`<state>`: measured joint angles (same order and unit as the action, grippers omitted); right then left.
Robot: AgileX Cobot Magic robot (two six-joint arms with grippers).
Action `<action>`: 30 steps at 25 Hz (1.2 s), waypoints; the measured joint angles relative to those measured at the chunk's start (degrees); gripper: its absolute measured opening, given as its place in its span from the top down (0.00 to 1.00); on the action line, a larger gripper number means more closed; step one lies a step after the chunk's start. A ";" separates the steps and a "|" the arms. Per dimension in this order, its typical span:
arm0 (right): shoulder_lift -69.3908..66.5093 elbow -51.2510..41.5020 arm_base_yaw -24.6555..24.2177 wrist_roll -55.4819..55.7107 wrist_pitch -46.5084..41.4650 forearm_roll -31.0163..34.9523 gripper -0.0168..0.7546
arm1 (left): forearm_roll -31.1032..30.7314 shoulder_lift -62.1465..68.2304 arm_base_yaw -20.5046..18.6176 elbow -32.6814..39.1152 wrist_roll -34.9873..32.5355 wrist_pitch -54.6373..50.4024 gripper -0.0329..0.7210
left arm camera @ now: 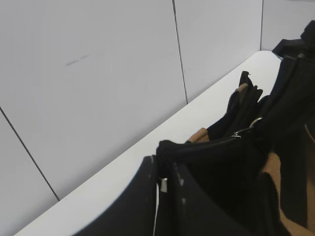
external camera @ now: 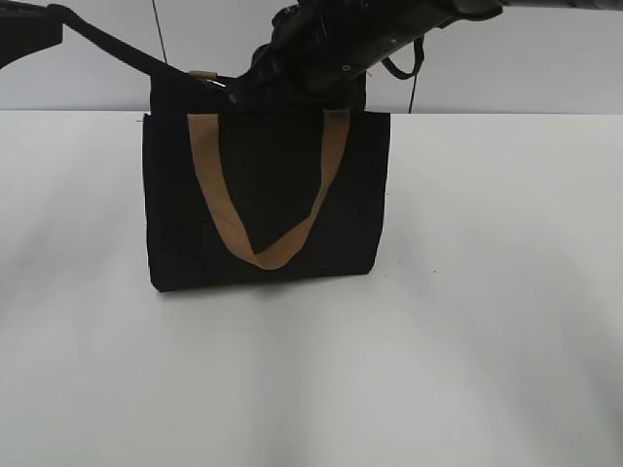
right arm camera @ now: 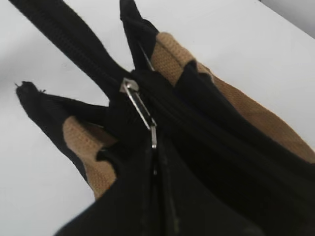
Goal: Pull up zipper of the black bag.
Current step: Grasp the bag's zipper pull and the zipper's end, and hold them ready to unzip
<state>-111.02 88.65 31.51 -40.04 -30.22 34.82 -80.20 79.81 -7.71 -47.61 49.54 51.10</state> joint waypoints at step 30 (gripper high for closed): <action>4.35 0.02 -9.84 7.63 -9.33 -9.84 1.00 | 0.86 0.00 0.25 0.00 0.00 -1.98 0.93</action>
<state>-106.67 88.67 21.67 -32.41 -39.55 24.98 -79.34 79.81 -7.46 -47.61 49.54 49.12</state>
